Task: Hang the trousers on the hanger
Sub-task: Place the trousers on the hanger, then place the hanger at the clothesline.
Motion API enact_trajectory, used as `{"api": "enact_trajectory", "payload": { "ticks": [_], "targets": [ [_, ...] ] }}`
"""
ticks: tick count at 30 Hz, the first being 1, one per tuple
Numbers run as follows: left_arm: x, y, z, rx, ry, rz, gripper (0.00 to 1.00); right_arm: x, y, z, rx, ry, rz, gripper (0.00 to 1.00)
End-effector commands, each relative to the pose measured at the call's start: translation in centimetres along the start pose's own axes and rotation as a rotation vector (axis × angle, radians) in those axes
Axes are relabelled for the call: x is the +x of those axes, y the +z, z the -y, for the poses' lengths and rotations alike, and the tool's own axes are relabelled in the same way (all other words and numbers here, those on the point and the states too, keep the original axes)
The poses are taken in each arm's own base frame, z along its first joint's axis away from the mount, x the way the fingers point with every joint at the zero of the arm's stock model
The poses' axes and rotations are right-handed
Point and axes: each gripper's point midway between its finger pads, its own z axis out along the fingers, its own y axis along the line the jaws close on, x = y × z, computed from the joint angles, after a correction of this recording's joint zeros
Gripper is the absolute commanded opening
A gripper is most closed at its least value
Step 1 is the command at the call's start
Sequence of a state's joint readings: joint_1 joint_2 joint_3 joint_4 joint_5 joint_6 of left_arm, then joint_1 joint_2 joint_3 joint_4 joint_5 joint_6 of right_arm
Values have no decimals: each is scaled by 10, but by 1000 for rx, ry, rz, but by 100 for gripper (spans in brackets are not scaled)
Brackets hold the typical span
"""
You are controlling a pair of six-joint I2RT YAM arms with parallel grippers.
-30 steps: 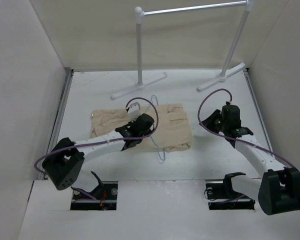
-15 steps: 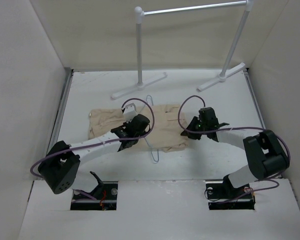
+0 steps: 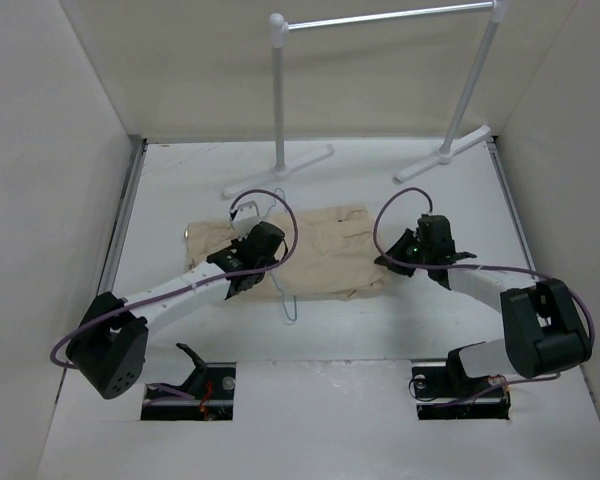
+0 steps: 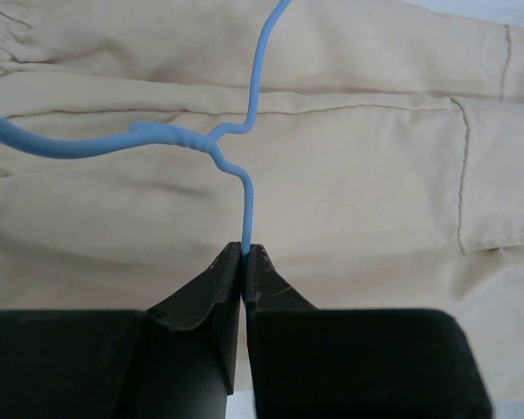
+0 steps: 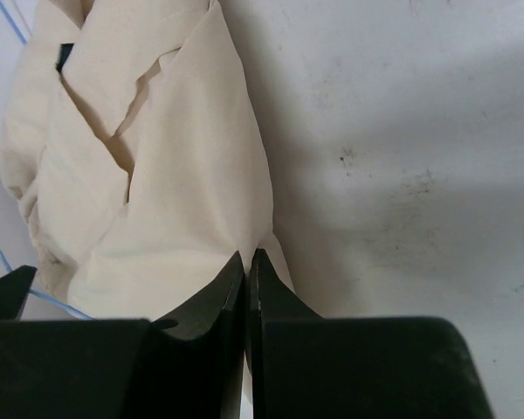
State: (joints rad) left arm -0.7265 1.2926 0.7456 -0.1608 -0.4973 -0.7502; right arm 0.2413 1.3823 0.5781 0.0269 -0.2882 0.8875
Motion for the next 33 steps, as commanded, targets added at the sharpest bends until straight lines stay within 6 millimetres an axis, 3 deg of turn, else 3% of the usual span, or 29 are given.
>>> {"api": "enact_trajectory", "payload": {
  "ticks": [1, 5, 8, 10, 13, 15, 17, 22, 25, 28, 33],
  "targets": [
    [-22, -6, 0, -4, 28, 49, 0, 3, 2, 6, 12, -13, 0, 9],
    [-36, -15, 26, 48, 28, 75, 0, 10, 5, 9, 28, -14, -19, 19],
    [-52, -28, 45, 91, 25, 104, 0, 6, -3, 8, 39, -21, 7, 50],
    [-69, -43, 55, 111, 22, 132, 0, -1, -17, -2, 35, -55, 40, 63],
    [-93, -65, 69, 134, 31, 164, 0, -15, -47, -26, 9, -123, 108, 71],
    [-111, -85, 84, 173, 44, 178, 0, -26, -76, -51, -30, -190, 171, 73],
    [-128, -107, 100, 216, 54, 197, 0, -30, -112, -94, -147, -289, 227, 73],
    [-178, -158, 138, 319, 56, 259, 0, 7, -187, -203, -526, -513, 187, 73],
    [-200, -182, 160, 388, 48, 288, 0, 28, -222, -256, -738, -599, 173, 74],
    [-209, -192, 173, 426, 32, 304, 0, 36, -225, -288, -837, -630, 153, 74],
    [-211, -195, 187, 463, 12, 321, 0, 33, -203, -310, -866, -626, 141, 72]
  ]
}}
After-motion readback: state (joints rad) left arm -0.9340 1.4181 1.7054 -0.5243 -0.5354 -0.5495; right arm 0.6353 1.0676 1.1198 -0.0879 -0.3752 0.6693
